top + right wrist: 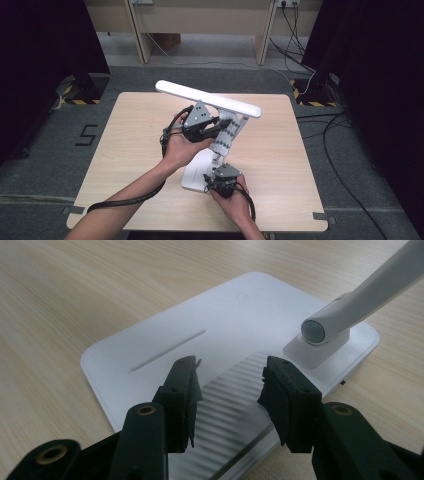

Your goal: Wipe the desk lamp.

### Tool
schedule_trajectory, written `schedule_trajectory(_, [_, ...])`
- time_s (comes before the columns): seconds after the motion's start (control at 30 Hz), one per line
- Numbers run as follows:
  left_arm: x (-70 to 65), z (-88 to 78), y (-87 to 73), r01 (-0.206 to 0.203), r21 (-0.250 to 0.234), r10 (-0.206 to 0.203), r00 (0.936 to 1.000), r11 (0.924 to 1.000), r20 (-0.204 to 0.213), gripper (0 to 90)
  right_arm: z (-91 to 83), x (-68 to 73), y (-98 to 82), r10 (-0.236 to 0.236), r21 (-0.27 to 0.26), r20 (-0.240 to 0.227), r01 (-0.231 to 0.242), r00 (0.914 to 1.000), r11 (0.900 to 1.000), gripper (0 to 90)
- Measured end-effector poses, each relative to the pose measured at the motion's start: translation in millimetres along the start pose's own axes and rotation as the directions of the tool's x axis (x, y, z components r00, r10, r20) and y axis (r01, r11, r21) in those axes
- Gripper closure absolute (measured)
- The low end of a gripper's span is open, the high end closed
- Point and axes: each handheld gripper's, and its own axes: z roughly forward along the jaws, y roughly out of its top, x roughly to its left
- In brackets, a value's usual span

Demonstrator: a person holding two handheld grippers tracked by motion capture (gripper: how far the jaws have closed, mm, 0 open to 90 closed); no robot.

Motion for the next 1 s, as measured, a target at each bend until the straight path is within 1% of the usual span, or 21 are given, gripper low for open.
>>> schedule_trajectory(0.03, [0.0,0.0,0.0,0.000,0.000,0.000,1.0000,1.0000,0.000,78.5,0.1,0.0,0.0,0.000,-0.001,0.000,0.000,1.0000,1.000,57.1])
schedule_trajectory(0.07, [0.4,0.8,-1.5,-0.004,-0.015,0.003,0.9999,0.9999,-0.009,78.5,0.1,0.0,0.0,0.000,-0.001,0.000,0.000,1.0000,1.000,57.2])
schedule_trajectory(0.13, [1.2,1.8,-2.6,-0.011,-0.024,0.011,0.9997,0.9996,-0.020,78.3,0.0,0.0,0.1,0.000,0.000,0.002,0.000,1.0000,1.000,57.2])
schedule_trajectory(0.17, [1.2,1.8,-2.6,-0.011,-0.024,0.011,0.9997,0.9996,-0.020,78.3,0.0,0.0,0.1,0.000,0.000,0.002,0.000,1.0000,1.000,57.2])
schedule_trajectory(0.2, [2.3,3.2,-3.4,-0.019,-0.028,0.018,0.9993,0.9994,-0.033,78.3,0.1,0.0,0.0,0.000,0.000,0.001,0.000,1.0000,1.000,57.1])
schedule_trajectory(0.23, [2.3,3.2,-3.4,-0.019,-0.028,0.018,0.9993,0.9994,-0.033,78.3,0.0,0.0,0.0,0.000,0.000,0.001,0.000,1.0000,1.000,57.2])
schedule_trajectory(0.3, [4.7,5.0,-3.8,-0.027,-0.028,0.026,0.9985,0.9993,-0.048,78.3,0.1,-0.1,0.0,0.000,-0.001,0.000,0.000,1.0000,1.000,57.2])
schedule_trajectory(0.47, [7.0,7.5,-3.2,-0.037,-0.025,0.036,0.9970,0.9990,-0.069,78.4,0.1,-0.1,0.0,0.000,0.000,0.001,0.000,1.0000,1.000,57.2])
schedule_trajectory(0.77, [4.7,8.9,-2.3,-0.074,-0.020,0.072,0.9939,0.9971,-0.083,78.3,0.1,-0.1,0.0,-0.001,-0.001,-0.001,0.001,1.0000,1.000,57.1])
schedule_trajectory(0.9, [2.4,11.1,-2.5,-0.096,-0.007,0.095,0.9919,0.9954,-0.085,78.3,0.1,-0.1,0.0,-0.001,0.000,0.000,0.001,1.0000,1.000,57.1])
schedule_trajectory(1.0, [1.3,13.8,-3.8,-0.099,0.007,0.100,0.9915,0.9950,-0.083,78.3,0.2,-0.1,0.0,-0.001,-0.001,0.000,0.001,1.0000,1.000,57.2])
